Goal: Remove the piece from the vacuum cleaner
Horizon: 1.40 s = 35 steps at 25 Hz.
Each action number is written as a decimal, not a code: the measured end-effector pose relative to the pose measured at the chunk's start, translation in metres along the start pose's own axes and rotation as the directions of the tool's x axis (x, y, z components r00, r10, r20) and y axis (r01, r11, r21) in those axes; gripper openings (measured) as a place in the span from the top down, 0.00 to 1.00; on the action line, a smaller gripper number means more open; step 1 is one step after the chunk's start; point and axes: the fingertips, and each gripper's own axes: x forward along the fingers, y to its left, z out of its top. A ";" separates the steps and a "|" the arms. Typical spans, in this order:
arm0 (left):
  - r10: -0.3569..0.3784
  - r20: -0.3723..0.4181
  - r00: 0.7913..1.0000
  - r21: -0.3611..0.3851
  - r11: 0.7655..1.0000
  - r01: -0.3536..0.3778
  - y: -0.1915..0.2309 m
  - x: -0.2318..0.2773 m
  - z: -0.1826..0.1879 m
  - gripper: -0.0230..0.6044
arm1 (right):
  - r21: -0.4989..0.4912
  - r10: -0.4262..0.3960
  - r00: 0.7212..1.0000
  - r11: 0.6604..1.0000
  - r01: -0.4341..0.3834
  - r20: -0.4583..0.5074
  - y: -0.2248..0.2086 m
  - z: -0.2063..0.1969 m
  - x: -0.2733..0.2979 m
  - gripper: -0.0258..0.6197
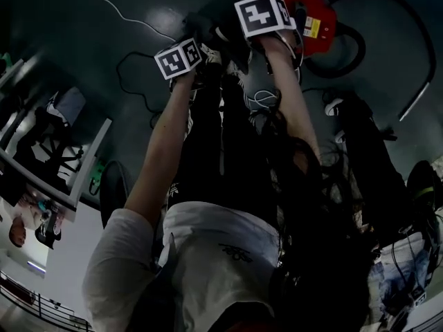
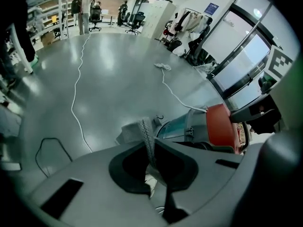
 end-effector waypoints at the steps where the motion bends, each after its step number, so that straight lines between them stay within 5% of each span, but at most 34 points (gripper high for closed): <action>1: 0.010 -0.001 1.000 -0.001 1.000 -0.010 0.003 -0.003 -0.001 0.94 | -0.001 -0.006 1.000 1.000 0.006 0.005 0.000 0.000 -0.001 0.94; 5: 0.130 -0.048 0.990 -0.011 0.991 -0.131 0.046 -0.028 -0.032 0.94 | -0.002 -0.002 1.000 1.000 0.002 0.001 0.002 0.001 0.001 0.94; 9: 0.107 -0.011 0.994 0.041 0.993 -0.107 0.078 -0.055 -0.045 0.94 | -0.020 -0.018 1.000 1.000 0.018 -0.001 -0.005 0.005 -0.002 0.95; 15: 0.071 0.084 0.994 0.118 0.990 -0.081 0.057 -0.052 -0.003 0.94 | -0.017 -0.028 1.000 0.999 0.028 0.000 -0.012 0.006 0.000 0.95; 19: 0.057 0.147 0.988 0.101 0.992 -0.073 0.034 -0.074 0.030 0.94 | 0.028 -0.001 1.000 1.000 0.001 -0.002 -0.001 0.001 -0.001 0.94; 22: 0.036 0.221 0.975 0.101 0.993 -0.060 0.008 -0.108 0.073 0.94 | 0.102 0.031 0.994 0.994 -0.042 0.106 -0.004 0.005 -0.011 0.95; 25: -0.011 0.331 0.944 0.128 0.991 -0.033 -0.025 -0.158 0.126 0.94 | 0.207 0.015 0.947 0.975 -0.086 0.322 -0.015 0.017 -0.072 0.95; 30: -0.158 0.411 0.898 0.249 0.967 0.056 -0.102 -0.270 0.173 0.94 | 0.257 0.009 0.852 0.952 -0.168 0.523 -0.006 0.010 -0.203 0.95; 32: -0.231 0.460 0.857 0.320 0.944 0.083 -0.141 -0.317 0.198 0.94 | 0.272 0.012 0.794 0.937 -0.222 0.608 -0.005 0.012 -0.254 0.95; 35: -0.312 0.562 0.766 0.385 0.918 0.092 -0.187 -0.378 0.245 0.94 | 0.270 -0.021 0.675 0.925 -0.266 0.737 -0.012 0.031 -0.334 0.95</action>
